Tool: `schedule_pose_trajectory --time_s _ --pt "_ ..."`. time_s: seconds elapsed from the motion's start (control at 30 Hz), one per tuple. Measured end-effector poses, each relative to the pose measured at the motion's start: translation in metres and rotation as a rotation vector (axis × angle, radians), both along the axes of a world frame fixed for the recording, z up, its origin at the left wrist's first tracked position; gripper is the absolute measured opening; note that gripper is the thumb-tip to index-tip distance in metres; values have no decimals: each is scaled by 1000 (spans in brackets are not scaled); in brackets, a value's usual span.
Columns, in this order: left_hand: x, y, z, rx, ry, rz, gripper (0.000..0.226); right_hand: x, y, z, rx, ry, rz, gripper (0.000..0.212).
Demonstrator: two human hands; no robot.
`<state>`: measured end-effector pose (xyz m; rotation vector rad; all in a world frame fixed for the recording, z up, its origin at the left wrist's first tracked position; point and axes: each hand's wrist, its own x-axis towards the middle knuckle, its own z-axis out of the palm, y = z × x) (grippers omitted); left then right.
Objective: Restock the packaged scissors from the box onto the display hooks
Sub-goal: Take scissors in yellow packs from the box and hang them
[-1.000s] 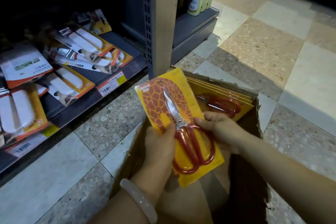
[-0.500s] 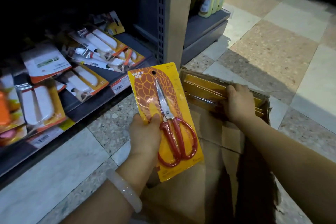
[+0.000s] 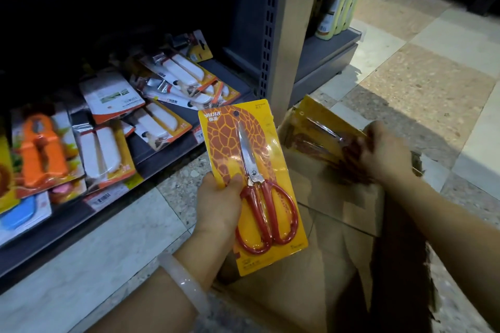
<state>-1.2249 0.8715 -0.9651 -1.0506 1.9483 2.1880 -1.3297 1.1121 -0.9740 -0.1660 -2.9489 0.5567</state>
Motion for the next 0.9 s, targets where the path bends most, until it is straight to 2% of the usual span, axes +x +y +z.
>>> schedule_pose_trajectory --time_s 0.1,0.17,0.27,0.4,0.47,0.73,0.9 --pt "3 -14 7 16 42 0 9 6 -3 22 -229 56 -3 16" --pt "6 -26 15 19 82 -9 11 10 -14 36 -476 73 -3 9" --pt "10 -49 31 -9 137 -19 13 15 -50 54 -876 -24 23 14" --pt "18 -91 57 -57 217 28 11 25 -120 76 -1230 -164 136 11" --pt "28 -118 71 -73 239 51 15 31 -157 87 -1324 -213 174 13" --pt "89 -230 116 -92 351 247 16 74 -281 130 -1465 -372 407 15" --pt "123 -281 143 -112 419 277 17 104 -339 147 -1489 -441 498 19"
